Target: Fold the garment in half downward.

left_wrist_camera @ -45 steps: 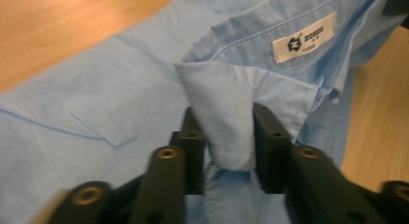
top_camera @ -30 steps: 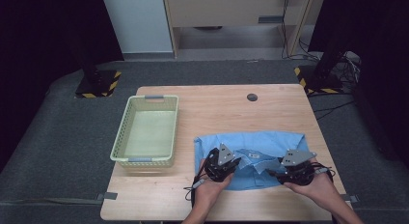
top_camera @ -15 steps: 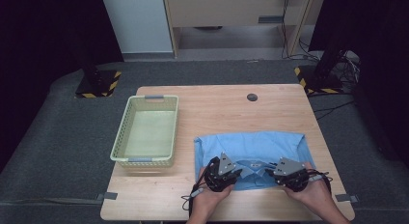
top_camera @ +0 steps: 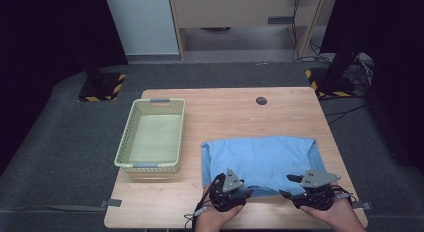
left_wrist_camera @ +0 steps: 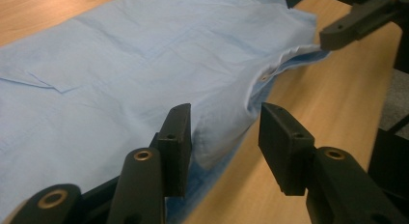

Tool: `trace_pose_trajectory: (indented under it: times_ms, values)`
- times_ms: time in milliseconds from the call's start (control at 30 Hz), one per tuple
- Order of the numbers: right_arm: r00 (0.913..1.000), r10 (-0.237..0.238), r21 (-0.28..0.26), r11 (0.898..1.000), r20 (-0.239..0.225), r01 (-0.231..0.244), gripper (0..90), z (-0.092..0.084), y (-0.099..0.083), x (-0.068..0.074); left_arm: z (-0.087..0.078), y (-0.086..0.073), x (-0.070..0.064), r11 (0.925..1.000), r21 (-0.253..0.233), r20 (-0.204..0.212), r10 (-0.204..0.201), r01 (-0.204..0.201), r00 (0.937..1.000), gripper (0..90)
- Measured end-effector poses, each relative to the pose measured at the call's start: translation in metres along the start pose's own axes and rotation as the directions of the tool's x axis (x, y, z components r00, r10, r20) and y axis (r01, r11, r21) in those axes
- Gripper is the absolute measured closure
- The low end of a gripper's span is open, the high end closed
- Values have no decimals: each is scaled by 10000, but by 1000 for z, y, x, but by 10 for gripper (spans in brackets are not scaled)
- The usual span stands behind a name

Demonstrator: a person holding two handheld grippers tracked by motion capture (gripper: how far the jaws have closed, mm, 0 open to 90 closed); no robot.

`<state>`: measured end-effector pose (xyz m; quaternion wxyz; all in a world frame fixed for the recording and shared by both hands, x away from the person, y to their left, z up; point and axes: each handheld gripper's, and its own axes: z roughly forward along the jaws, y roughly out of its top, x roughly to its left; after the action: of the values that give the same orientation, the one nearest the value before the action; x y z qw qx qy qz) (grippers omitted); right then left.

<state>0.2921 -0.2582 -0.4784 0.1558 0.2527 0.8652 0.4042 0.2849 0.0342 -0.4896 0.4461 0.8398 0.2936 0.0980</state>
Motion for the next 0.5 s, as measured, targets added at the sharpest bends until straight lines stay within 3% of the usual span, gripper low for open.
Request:
trace_pose_trajectory:
  times_ms: [133, 267, 400, 500]
  values:
    - [9994, 330, -110, 9994, 100, -328, 366, -3, -1, -3, -6, 0, -4, 9999, -117, 83, 16, -15, 10000, 537]
    - [9978, 585, 113, 9982, 306, -589, 304, 1, -3, -6, -9, 3, -5, 9995, -300, 84, -47, 49, 10000, 534]
    - [9943, 894, 410, 9949, 587, -919, 242, 5, -9, -13, -10, 4, -1, 9995, -321, -339, -8, -3, 9994, 513]
    - [9893, 1291, 541, 9897, 682, -1329, 192, 6, -14, -21, -11, 2, 9, 9995, -243, -681, -194, 178, 9975, 500]
